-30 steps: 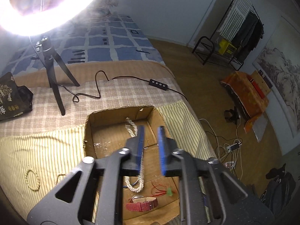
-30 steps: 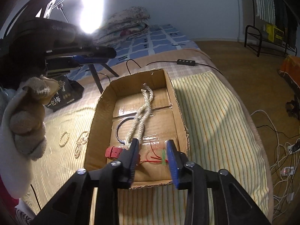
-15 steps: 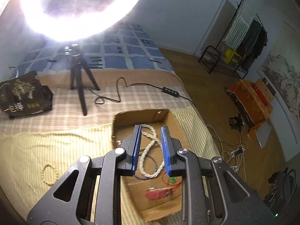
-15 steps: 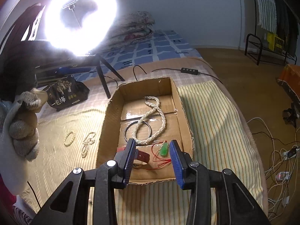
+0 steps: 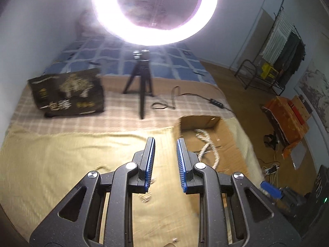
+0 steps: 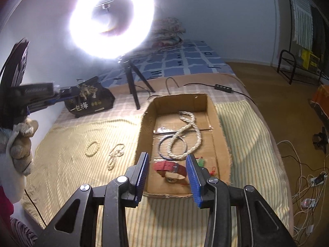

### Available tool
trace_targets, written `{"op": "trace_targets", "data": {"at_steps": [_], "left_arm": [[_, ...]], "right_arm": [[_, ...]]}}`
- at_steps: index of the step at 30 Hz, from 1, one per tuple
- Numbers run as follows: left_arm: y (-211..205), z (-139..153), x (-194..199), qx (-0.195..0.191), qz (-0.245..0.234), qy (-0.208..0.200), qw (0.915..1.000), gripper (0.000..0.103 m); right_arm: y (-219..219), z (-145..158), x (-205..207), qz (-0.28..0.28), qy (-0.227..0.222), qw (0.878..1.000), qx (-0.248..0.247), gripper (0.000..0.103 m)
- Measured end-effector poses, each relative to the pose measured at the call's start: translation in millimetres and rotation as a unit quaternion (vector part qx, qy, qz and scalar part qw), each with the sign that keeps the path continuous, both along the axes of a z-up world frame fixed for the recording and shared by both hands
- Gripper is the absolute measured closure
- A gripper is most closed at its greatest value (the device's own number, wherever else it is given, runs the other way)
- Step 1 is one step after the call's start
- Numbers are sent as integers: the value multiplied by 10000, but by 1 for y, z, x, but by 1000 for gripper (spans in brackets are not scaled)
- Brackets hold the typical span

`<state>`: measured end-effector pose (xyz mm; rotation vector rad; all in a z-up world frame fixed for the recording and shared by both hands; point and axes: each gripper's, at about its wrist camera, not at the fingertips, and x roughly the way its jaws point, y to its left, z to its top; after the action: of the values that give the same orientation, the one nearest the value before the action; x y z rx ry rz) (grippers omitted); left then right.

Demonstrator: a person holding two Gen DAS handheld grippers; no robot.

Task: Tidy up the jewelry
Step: 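Move both open tools back toward the bead bracelet and pearl strand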

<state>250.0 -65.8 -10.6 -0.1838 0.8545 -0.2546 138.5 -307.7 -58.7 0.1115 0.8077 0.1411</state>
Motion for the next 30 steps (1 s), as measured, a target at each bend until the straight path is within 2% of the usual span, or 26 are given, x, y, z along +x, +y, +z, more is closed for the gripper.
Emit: {"op": "trace_targets", "data": {"at_steps": [9, 14, 23, 30], "left_arm": [[74, -25, -34, 70, 461, 116, 9988, 83], [108, -58, -34, -171, 753, 477, 9959, 83], [125, -102, -23, -409, 993, 812, 9909, 83], [126, -121, -10, -442, 966, 932, 9900, 83]], "right_arm": [[42, -3, 4, 465, 36, 9989, 74, 59], [67, -9, 11, 700, 119, 9970, 294, 55], [109, -34, 32, 1082, 507, 9918, 453, 55], [128, -67, 50, 1145, 859, 9889, 384, 55]]}}
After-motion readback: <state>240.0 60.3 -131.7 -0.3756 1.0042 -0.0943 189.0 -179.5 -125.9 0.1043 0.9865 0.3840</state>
